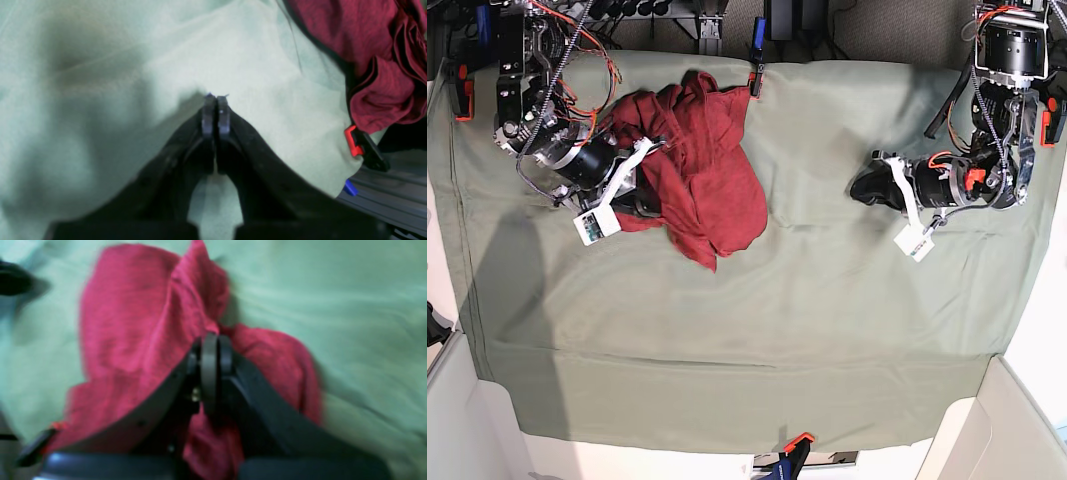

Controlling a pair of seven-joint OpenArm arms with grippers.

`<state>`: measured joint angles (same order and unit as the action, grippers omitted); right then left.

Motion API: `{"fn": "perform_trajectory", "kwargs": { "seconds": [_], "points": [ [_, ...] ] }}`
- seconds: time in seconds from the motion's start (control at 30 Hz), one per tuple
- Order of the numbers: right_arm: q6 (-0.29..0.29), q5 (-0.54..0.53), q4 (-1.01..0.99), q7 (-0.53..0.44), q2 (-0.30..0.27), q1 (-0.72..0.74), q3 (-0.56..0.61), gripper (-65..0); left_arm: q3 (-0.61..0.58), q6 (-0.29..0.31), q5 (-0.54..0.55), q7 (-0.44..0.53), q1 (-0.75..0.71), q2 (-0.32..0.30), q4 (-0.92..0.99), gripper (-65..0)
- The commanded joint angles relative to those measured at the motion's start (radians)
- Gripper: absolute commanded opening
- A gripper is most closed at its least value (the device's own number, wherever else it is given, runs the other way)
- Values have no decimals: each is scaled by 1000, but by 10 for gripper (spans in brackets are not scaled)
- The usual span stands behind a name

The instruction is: Fold the T-shirt properly

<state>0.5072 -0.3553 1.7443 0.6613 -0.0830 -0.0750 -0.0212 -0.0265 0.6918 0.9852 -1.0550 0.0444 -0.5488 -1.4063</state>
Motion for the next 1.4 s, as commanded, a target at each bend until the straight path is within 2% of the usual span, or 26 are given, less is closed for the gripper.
{"fn": "perform_trajectory", "kwargs": {
  "seconds": [0.0,0.13,0.27,0.6,0.83,0.87,0.93,1.0,1.17,1.37],
  "points": [
    [26,-50,16,-16,1,11,3,-650,8,6,21,13,16,-17,-16,-650],
    [40,-125,31,21,26,11,26,-650,8,6,21,10,16,-17,-16,-650],
    [48,-143,62,28,57,11,69,-650,8,6,21,10,16,-17,-16,-650],
    [47,-92,71,22,105,11,221,-650,8,6,21,11,16,-17,-16,-650],
    [46,-22,68,-14,136,13,246,-650,8,6,29,10,16,-16,-16,-650],
    [43,-23,68,-14,136,13,246,-603,8,6,29,10,16,-16,-16,-650],
    [39,-28,68,-14,136,13,246,-459,8,6,29,10,16,-16,-16,-650],
    [39,-61,68,-14,136,14,246,-367,8,6,29,10,16,-16,-16,-650],
    [40,-95,91,-14,136,19,241,-355,8,6,29,7,16,-17,-16,-650],
    [23,24,182,-11,132,19,133,-355,8,6,63,-31,-21,-17,-16,-650]
  ]
}}
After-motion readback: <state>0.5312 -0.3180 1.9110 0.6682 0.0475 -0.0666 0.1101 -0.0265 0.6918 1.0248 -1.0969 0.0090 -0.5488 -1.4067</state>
